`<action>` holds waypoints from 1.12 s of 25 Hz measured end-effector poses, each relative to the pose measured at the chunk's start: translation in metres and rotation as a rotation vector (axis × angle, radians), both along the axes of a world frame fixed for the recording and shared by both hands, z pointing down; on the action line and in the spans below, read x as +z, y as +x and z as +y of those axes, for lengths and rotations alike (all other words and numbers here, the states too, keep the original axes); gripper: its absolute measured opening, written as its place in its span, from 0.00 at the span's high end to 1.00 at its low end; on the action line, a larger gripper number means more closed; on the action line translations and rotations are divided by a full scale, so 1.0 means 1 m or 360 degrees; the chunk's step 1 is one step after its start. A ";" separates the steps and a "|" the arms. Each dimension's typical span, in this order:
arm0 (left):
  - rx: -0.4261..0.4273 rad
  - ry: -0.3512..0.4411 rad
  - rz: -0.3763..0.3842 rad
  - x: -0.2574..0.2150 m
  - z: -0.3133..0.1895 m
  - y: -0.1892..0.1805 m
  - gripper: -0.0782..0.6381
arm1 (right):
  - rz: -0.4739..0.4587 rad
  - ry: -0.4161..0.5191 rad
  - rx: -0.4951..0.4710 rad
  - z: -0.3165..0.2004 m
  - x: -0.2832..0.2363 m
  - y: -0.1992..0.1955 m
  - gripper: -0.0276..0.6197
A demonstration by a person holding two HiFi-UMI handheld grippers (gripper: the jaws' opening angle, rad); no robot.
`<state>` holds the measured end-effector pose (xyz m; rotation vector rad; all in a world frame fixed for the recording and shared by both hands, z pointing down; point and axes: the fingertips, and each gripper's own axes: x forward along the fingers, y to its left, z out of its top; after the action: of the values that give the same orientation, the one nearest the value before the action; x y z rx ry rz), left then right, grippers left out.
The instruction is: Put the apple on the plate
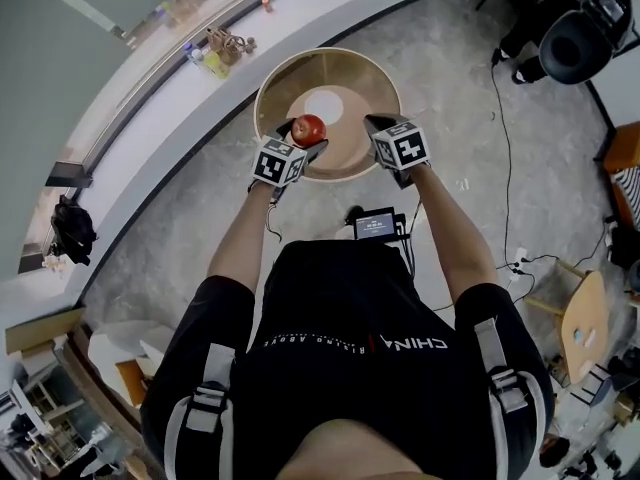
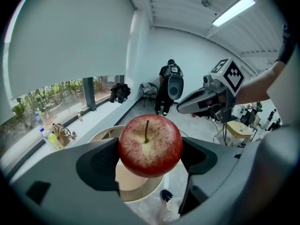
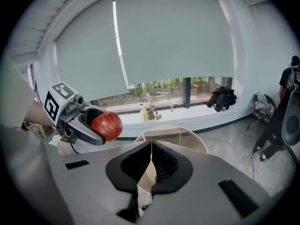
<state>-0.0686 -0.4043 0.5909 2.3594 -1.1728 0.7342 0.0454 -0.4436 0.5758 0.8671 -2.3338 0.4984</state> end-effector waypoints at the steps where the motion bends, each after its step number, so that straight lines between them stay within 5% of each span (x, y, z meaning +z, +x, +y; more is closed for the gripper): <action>1: -0.0013 -0.0005 0.0001 0.001 -0.006 0.000 0.31 | -0.0001 -0.0004 -0.0007 -0.009 0.001 0.000 0.91; 28: 0.0086 -0.0019 0.0046 -0.001 -0.087 -0.059 0.31 | -0.0031 -0.0027 0.0096 -0.075 -0.009 -0.071 0.91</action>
<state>-0.1275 -0.4916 0.5899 2.3921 -1.0937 0.7207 -0.0258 -0.5188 0.5670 0.9306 -2.3232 0.5537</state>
